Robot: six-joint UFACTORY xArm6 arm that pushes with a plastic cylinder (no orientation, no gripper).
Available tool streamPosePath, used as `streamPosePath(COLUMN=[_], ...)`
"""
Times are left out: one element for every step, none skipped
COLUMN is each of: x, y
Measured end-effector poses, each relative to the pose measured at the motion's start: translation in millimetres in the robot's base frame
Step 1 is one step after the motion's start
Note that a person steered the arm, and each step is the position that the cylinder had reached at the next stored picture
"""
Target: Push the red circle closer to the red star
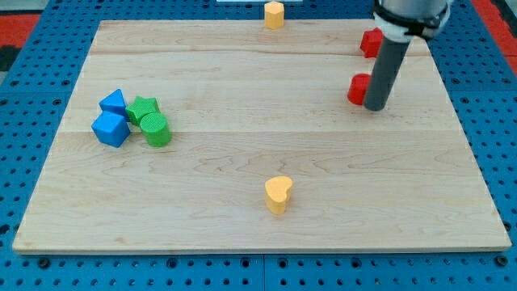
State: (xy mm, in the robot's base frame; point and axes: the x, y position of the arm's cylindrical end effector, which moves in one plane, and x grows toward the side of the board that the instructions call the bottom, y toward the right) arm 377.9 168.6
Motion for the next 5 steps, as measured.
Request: streamPosePath(x=[-51,-57,-27,-45,-71], y=[9,12,-21,-42,-26])
